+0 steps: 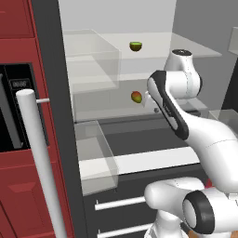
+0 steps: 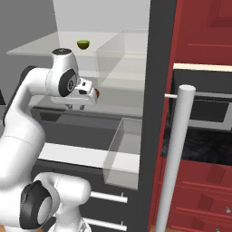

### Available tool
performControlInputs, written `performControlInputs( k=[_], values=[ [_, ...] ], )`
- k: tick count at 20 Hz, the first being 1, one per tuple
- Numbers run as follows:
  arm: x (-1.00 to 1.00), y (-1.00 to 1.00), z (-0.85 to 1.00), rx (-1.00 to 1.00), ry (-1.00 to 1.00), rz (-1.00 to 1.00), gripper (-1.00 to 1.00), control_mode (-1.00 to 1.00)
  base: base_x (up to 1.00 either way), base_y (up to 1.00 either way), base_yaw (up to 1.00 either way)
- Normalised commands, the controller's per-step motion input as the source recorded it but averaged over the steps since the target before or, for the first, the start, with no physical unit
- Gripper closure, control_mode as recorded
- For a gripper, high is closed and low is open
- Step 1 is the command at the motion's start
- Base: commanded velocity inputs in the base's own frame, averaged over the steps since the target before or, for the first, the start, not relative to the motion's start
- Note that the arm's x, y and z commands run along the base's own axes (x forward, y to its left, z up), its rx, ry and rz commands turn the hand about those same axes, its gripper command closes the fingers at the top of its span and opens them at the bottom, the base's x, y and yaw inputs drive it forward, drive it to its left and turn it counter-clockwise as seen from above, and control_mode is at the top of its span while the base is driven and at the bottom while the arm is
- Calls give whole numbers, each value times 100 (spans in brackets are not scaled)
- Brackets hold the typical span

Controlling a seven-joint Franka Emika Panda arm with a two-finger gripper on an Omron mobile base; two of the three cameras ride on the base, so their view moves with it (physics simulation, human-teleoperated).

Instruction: Pick the kiwi and mango from the fridge and place them inside the tupperware on the counter.

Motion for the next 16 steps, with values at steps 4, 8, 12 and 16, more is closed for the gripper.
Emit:
performControlInputs(
  k=[4,8,12,16],
  values=[
    [-23,0,0,0,-3,0,-100,-100,0,0,0],
    [-39,0,9,0,-31,1,-100,-100,0,0,0],
    [-22,2,33,0,-46,0,-100,-100,0,0,0],
    [-16,1,46,0,-45,0,-100,-100,0,0,0]
  ],
)
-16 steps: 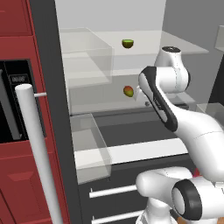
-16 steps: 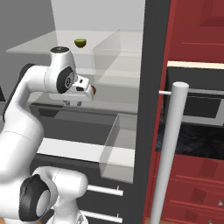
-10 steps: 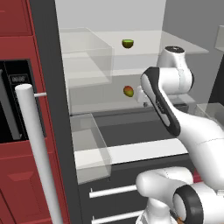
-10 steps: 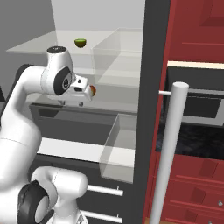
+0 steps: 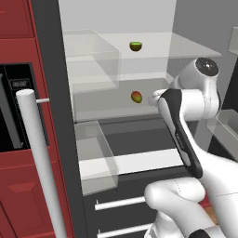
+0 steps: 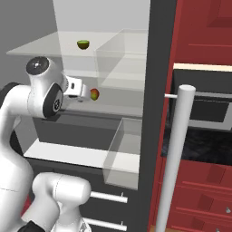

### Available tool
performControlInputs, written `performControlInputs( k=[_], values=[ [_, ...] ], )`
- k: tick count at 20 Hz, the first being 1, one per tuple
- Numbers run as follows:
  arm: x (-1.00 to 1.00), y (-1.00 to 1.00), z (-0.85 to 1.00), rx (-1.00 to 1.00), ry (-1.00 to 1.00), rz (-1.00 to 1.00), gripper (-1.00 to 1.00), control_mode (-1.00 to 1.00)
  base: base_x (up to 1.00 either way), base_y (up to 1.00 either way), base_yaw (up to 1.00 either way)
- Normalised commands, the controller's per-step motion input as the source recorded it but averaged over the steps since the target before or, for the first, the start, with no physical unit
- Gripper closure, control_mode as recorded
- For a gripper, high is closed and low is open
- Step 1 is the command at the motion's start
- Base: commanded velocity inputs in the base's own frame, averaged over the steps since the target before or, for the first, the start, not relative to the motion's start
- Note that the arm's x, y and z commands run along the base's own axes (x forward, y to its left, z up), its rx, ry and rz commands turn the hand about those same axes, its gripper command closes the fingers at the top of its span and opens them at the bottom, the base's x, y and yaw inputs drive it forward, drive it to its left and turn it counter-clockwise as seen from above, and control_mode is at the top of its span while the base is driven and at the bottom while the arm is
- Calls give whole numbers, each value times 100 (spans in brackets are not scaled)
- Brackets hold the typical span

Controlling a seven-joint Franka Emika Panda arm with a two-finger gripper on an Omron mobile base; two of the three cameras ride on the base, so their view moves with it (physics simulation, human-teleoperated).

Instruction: Pick the kiwi and mango from the fridge and place them inside the tupperware on the counter.

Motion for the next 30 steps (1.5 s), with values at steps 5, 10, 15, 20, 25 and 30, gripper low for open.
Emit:
performControlInputs(
  k=[5,10,15,20,25,30],
  values=[
    [-8,0,55,0,-27,0,-100,-100,0,0,0],
    [1,3,71,3,-6,0,-100,-100,0,0,0],
    [24,1,63,4,0,0,-100,-100,0,0,0],
    [35,0,44,3,4,0,-100,-100,0,0,0],
    [50,8,22,0,3,0,-100,-100,0,0,0],
    [61,21,0,0,5,0,-100,-100,0,0,0]
  ],
)
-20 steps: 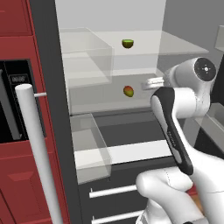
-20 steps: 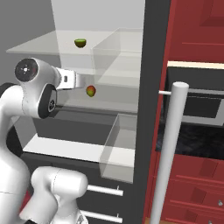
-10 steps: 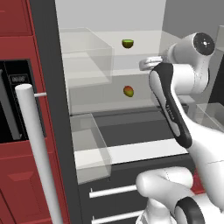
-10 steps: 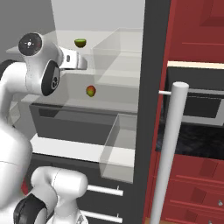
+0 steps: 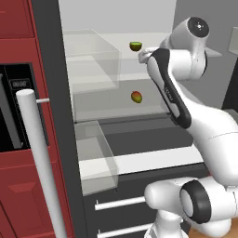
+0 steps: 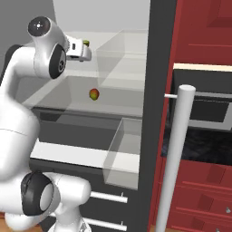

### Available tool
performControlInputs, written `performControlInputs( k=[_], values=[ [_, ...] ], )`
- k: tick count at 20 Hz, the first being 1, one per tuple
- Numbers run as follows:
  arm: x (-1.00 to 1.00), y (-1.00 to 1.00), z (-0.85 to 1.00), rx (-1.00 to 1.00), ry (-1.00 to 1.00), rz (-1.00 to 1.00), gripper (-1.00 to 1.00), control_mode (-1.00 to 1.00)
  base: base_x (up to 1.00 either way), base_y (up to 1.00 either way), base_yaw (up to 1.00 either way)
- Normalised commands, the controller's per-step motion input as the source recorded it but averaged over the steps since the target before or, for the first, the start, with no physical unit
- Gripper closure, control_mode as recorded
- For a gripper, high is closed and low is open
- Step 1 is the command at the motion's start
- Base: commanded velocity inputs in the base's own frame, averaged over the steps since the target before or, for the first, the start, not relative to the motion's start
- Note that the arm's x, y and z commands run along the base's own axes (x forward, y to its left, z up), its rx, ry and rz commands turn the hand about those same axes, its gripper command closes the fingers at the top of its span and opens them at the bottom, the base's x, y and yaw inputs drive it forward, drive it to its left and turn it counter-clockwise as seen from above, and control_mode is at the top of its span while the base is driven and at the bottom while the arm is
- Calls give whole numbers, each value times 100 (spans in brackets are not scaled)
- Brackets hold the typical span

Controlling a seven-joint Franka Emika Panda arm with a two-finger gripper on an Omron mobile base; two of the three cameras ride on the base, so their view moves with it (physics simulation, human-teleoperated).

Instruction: Pick the kiwi and mango from the fridge and place them inside the tupperware on the counter.

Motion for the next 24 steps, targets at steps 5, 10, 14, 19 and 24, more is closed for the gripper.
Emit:
performControlInputs(
  k=[5,10,14,19,24],
  values=[
    [61,14,0,0,0,0,-100,-100,0,0,0],
    [50,1,0,0,0,0,-100,-100,0,0,0],
    [50,0,0,0,0,0,-100,-100,0,0,0],
    [59,0,0,0,0,0,-100,-100,0,0,0],
    [67,2,0,0,0,0,-100,-100,0,0,0]
  ],
)
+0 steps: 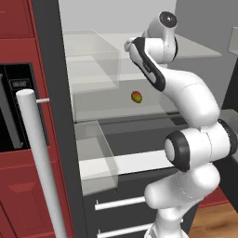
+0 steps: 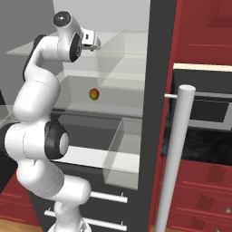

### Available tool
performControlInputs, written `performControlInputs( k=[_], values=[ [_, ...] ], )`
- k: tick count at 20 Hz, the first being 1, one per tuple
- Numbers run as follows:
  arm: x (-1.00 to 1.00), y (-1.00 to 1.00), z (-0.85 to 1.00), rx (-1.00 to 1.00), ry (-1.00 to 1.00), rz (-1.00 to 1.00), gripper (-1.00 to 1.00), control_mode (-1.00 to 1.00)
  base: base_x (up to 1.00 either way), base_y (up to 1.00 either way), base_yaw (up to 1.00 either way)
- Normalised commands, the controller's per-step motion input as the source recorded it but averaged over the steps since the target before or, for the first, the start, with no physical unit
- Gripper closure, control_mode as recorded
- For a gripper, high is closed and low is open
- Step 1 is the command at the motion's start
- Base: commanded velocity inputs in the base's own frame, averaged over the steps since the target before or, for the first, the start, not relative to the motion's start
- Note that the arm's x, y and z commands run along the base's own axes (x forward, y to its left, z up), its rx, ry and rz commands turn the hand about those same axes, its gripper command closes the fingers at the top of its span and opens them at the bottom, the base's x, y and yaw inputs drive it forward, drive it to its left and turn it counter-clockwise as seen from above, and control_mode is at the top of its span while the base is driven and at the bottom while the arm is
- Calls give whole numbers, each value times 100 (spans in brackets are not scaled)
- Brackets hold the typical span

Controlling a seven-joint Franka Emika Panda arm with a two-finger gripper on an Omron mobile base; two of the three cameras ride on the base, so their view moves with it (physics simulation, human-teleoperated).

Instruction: Pick the kiwi and mango from the fridge and place them inside the tupperware on the counter.

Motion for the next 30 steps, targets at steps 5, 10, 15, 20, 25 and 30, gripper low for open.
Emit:
performControlInputs(
  k=[5,10,15,20,25,30],
  values=[
    [55,1,0,0,0,0,-100,-100,0,0,0],
    [51,3,0,0,1,0,-100,-100,0,0,0],
    [46,12,0,0,3,0,-100,-100,0,0,0],
    [21,7,0,0,3,-1,-100,-100,0,0,0],
    [0,1,-11,0,3,-4,-100,-100,0,0,0],
    [0,0,-25,0,2,-2,-100,-100,0,0,0]
  ],
)
